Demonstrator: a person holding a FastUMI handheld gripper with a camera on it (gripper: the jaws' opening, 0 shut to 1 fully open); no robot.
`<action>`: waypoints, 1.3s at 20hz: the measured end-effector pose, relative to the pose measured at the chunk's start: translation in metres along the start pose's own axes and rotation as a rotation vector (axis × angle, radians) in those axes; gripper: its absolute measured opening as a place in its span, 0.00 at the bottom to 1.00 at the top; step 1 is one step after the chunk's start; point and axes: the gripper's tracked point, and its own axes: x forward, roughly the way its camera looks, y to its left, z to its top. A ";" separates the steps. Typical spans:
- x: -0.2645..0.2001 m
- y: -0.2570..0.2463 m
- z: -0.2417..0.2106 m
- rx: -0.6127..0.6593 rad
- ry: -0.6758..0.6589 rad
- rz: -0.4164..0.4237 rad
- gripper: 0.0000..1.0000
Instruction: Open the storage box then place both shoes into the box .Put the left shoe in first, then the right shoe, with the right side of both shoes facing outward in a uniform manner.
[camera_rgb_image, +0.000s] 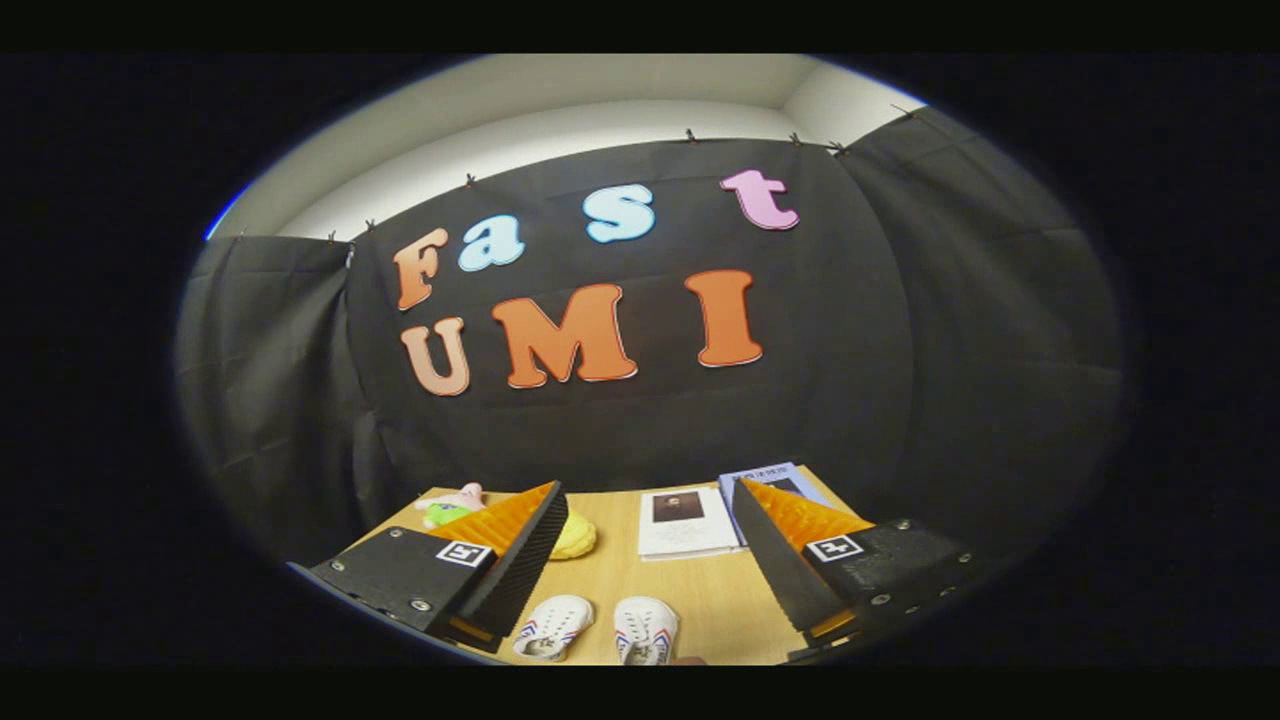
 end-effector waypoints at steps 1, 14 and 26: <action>0.002 0.003 -0.005 0.017 0.010 0.020 0.98; 0.027 0.081 -0.140 0.364 0.349 0.347 0.98; -0.008 0.187 -0.265 0.750 0.744 0.636 0.98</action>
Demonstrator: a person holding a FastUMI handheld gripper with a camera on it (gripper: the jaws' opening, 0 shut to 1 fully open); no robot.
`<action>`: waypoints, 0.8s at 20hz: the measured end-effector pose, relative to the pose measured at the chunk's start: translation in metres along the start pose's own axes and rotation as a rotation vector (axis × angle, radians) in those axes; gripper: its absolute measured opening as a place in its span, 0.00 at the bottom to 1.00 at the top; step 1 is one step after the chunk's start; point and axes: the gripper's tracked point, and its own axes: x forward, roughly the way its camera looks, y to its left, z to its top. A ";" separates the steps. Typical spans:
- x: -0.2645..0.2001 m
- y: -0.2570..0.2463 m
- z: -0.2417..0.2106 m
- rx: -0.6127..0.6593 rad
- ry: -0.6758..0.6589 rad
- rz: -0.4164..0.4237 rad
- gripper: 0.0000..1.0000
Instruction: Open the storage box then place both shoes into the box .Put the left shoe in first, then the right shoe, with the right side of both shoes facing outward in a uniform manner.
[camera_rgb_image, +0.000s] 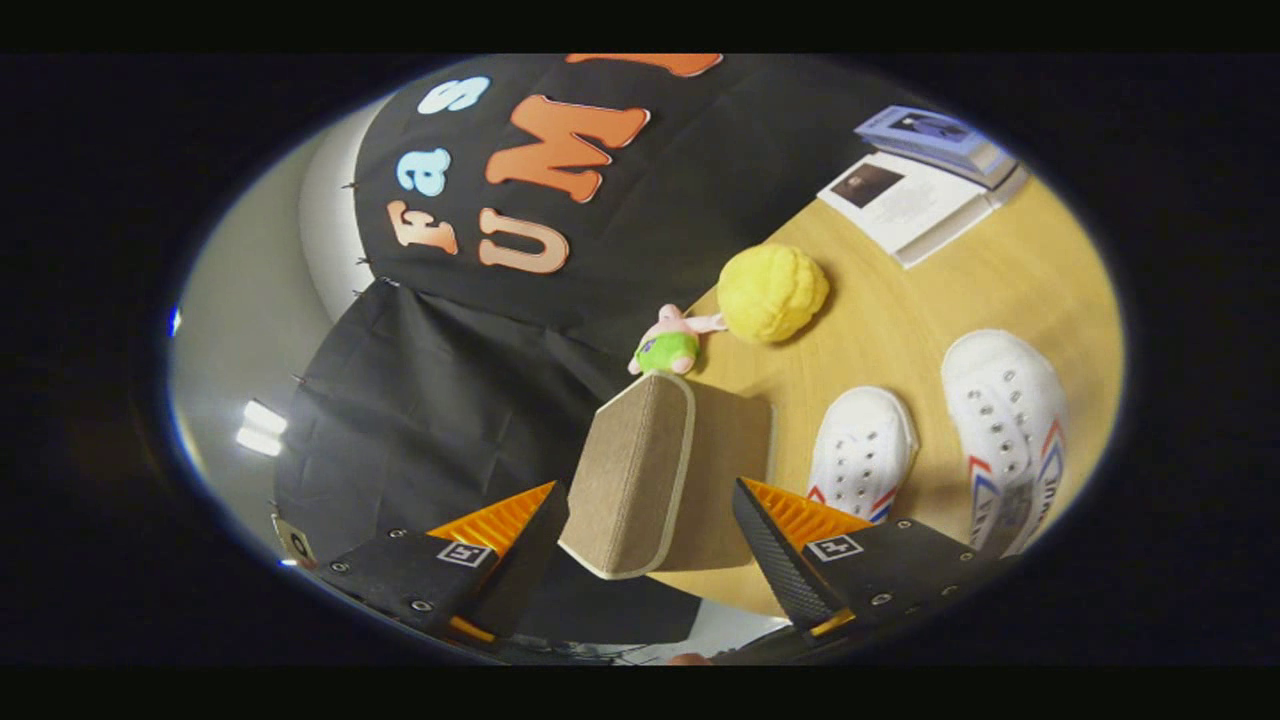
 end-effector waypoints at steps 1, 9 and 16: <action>0.007 -0.003 -0.007 0.012 0.022 0.006 0.98; 0.057 -0.001 -0.040 0.143 0.108 0.091 0.98; 0.085 0.001 -0.048 0.191 0.147 0.128 0.98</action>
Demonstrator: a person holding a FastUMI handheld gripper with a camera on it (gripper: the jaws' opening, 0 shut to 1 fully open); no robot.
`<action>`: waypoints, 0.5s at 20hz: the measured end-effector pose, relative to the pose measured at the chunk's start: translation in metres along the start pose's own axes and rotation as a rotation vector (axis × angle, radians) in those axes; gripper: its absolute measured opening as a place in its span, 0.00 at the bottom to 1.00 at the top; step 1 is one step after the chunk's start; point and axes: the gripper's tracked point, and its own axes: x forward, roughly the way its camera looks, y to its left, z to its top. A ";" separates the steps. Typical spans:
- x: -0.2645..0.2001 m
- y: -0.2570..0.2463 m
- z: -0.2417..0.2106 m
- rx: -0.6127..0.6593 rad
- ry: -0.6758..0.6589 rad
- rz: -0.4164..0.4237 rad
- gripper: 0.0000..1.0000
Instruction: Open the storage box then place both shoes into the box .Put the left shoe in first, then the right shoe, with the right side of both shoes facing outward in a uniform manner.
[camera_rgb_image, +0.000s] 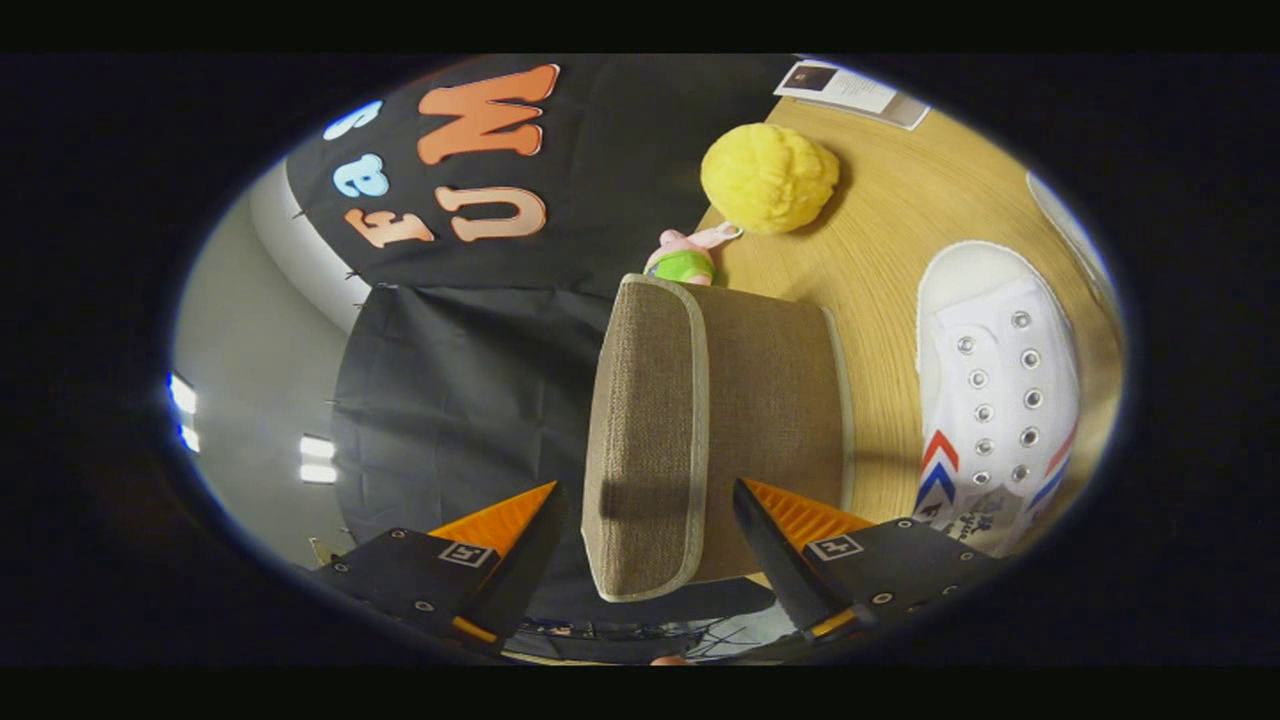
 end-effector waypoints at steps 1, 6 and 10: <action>0.003 0.003 0.000 0.011 0.005 0.018 0.98; 0.013 0.011 -0.003 0.059 0.033 0.070 0.97; 0.006 0.041 0.011 0.100 -0.003 0.196 0.95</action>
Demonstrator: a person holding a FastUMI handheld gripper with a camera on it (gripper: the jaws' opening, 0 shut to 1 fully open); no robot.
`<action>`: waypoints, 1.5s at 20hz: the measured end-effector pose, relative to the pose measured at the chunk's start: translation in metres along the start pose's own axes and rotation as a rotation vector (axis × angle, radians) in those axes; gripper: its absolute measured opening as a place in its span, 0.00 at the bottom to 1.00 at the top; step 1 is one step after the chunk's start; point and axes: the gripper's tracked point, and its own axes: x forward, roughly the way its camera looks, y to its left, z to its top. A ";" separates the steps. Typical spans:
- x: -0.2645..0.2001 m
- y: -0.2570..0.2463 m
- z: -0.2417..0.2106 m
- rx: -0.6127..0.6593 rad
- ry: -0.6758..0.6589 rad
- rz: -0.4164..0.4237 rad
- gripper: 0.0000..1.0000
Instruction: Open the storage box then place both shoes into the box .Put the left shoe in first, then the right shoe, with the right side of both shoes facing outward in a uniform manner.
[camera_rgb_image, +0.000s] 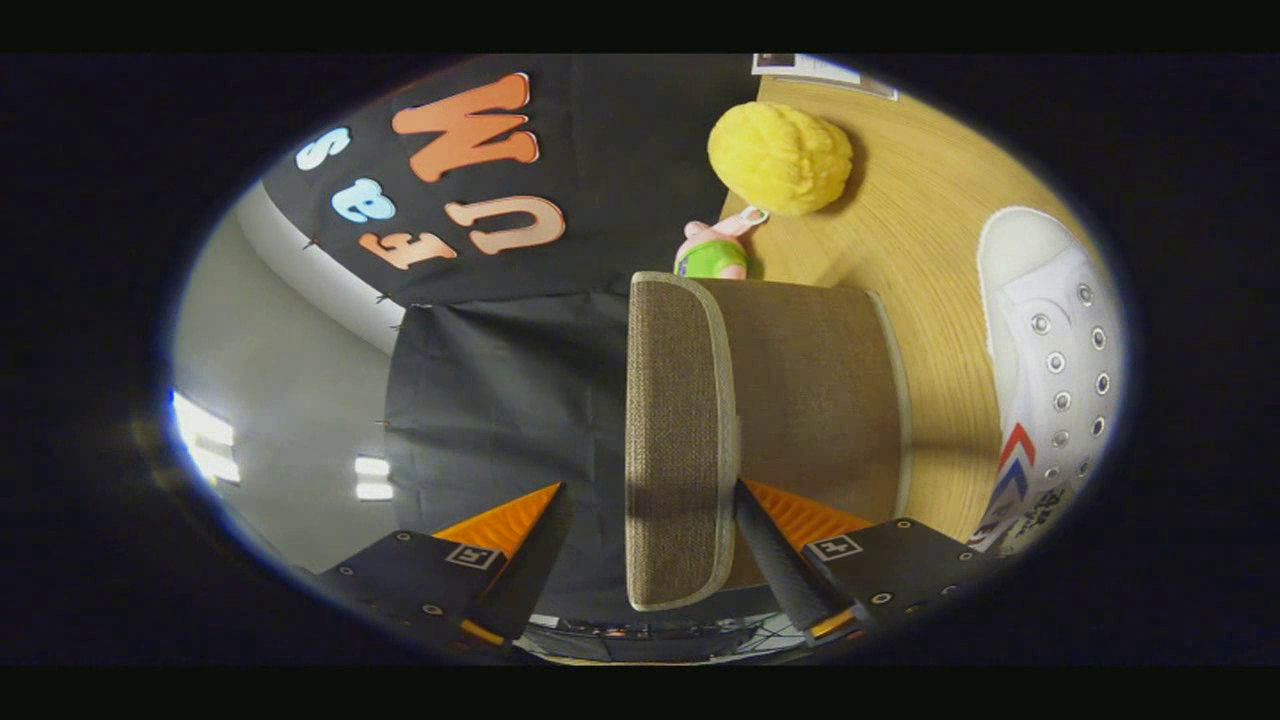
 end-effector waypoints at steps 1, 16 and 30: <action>0.000 0.010 0.003 0.010 -0.010 0.038 0.94; 0.040 0.093 -0.012 -0.172 -0.055 0.063 0.07; 0.154 0.133 -0.063 -0.417 -0.072 -0.051 0.03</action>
